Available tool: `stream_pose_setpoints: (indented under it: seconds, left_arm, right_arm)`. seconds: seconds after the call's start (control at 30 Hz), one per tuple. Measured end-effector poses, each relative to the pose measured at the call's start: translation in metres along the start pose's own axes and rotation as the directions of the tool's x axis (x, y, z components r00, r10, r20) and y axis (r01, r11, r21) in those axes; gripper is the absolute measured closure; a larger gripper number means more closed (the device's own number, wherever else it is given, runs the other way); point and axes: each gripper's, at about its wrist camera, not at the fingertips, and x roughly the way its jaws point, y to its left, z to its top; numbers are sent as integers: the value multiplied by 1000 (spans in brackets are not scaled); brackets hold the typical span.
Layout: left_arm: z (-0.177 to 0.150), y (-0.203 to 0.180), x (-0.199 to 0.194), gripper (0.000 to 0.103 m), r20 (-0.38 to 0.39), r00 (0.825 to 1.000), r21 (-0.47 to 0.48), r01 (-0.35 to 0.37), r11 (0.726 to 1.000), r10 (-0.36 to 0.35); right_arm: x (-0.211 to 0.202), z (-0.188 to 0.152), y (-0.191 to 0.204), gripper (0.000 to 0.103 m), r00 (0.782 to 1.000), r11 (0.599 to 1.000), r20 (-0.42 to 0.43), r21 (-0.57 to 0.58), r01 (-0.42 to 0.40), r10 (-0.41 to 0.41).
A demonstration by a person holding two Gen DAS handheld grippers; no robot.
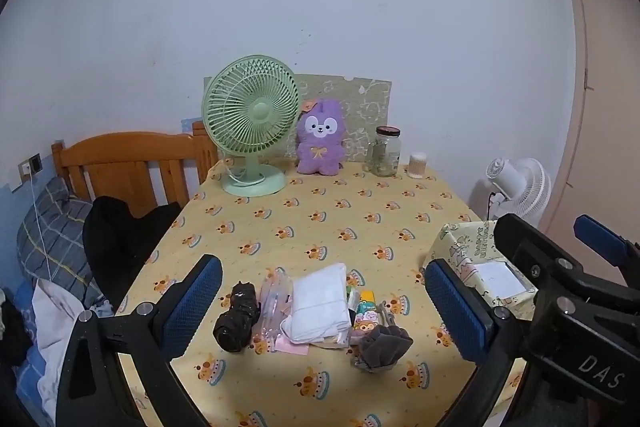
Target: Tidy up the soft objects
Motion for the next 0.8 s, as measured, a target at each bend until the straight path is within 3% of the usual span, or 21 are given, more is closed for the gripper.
stream_pose_setpoints:
  seconds: [0.8]
  left_arm:
    - [1,-5,0,3,22,1000,29,-21,999,20]
  right_arm:
    - [1,-2,-5,1,1000,1000,-1,17,5,-5]
